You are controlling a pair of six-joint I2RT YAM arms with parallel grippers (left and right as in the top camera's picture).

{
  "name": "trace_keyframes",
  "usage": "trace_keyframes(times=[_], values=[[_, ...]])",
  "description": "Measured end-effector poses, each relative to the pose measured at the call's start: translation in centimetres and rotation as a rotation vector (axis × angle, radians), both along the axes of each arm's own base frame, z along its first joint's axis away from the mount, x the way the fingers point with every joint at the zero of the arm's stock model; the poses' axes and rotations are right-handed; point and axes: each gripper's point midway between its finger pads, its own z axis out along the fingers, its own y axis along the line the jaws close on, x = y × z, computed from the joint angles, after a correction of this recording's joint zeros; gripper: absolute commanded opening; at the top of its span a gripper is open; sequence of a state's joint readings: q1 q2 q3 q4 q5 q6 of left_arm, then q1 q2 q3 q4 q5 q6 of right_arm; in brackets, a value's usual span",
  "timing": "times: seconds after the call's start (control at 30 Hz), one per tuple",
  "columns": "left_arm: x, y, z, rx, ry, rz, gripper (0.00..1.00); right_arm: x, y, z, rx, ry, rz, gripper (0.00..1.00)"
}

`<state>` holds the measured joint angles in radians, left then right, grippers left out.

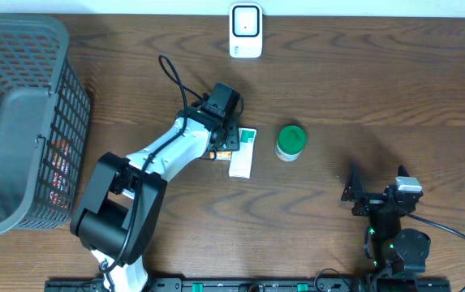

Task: Scan the item barcode
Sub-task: 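Place the Kleenex pack beside the Panadol box with the left gripper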

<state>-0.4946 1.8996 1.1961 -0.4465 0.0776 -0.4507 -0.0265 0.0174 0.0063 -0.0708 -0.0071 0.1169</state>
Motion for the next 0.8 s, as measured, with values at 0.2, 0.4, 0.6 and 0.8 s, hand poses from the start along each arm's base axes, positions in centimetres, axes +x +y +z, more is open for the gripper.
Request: trace_keyframes(times=[0.2, 0.4, 0.6, 0.8], values=[[-1.1, -1.3, 0.0, -0.042, 0.038, -0.018, 0.99, 0.0, 0.0, 0.0, 0.000, 0.000, 0.000, 0.99], [-3.0, 0.5, 3.2, -0.009, 0.067, 0.001, 1.00, 0.0, 0.0, 0.0, 0.000, 0.000, 0.000, 0.99], [0.8, 4.7, 22.3, -0.123, -0.369, 0.088, 1.00, 0.0, 0.0, 0.0, 0.000, 0.000, 0.000, 0.99], [-1.8, 20.1, 40.2, -0.100, -0.798, 0.447, 1.00, 0.0, 0.0, 0.0, 0.000, 0.000, 0.000, 0.99]])
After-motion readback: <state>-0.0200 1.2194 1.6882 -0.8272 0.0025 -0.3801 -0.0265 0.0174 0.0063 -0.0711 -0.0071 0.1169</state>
